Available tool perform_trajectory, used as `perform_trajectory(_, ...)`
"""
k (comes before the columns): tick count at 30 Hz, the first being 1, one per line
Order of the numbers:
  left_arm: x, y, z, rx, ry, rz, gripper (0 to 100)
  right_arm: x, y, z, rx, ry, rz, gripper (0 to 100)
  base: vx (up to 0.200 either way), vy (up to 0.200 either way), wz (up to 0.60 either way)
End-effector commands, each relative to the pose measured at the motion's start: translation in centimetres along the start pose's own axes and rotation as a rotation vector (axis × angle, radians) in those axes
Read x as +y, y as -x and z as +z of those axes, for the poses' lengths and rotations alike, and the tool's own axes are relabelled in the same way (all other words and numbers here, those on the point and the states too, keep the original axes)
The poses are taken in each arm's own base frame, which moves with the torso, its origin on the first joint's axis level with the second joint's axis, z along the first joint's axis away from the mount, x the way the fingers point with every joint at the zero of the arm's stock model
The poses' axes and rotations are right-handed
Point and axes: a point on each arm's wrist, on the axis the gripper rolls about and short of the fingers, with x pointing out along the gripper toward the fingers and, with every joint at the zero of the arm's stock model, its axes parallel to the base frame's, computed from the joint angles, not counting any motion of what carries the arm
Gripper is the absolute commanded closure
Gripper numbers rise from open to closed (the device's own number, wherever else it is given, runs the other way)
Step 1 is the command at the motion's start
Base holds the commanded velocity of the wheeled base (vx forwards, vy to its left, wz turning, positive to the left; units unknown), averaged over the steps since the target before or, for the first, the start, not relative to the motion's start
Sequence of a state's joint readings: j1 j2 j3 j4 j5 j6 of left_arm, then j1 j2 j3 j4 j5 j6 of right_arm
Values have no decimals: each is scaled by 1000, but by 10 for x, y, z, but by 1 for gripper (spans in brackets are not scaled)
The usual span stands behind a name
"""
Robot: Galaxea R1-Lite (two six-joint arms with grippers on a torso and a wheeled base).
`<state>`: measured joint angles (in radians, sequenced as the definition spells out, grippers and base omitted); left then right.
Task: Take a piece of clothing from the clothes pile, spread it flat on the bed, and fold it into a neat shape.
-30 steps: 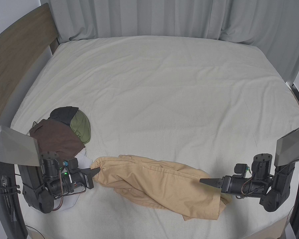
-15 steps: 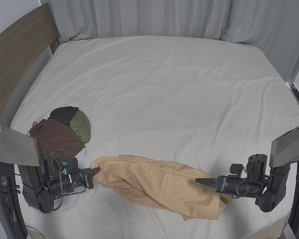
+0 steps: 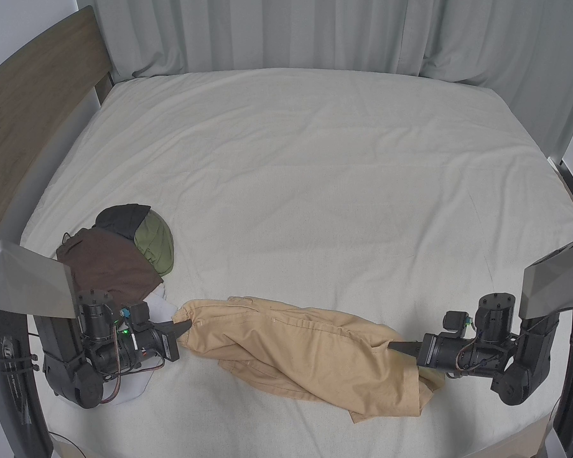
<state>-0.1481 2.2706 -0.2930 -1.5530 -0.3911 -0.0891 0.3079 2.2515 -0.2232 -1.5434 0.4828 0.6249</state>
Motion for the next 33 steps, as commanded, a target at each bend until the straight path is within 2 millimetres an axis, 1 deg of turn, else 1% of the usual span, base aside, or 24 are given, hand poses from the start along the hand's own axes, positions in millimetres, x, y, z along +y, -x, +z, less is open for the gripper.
perform_trajectory(1,1,0,1,-5,1,2,100,11,9,10,-46,24,31,100,0,0,0)
perform_trajectory(4,1,-1,2,-13,0,1,100,21,16,16,-79,42,59,100,0,0,0)
perform_trajectory(7,0,-1,9,-41,-2,-2,100,27,20,21,-102,46,75,100,0,0,0)
perform_trajectory(9,0,-1,11,-47,-3,-1,100,28,20,22,-108,48,79,100,0,0,0)
perform_trajectory(10,-1,0,18,-77,3,-5,100,32,24,26,-125,55,92,100,0,0,0)
perform_trajectory(17,-8,3,32,-123,23,-27,100,40,27,32,-156,76,121,100,0,0,0)
perform_trajectory(19,-11,4,34,-132,19,-37,100,43,28,34,-163,82,131,100,0,0,0)
perform_trajectory(23,-12,3,36,-139,25,-40,100,48,24,39,-180,90,153,100,0,0,0)
perform_trajectory(29,-13,5,42,-159,18,-46,100,54,26,41,-193,83,174,100,0,0,0)
perform_trajectory(33,-15,2,50,-194,31,-60,100,56,22,51,-226,101,189,100,0,0,0)
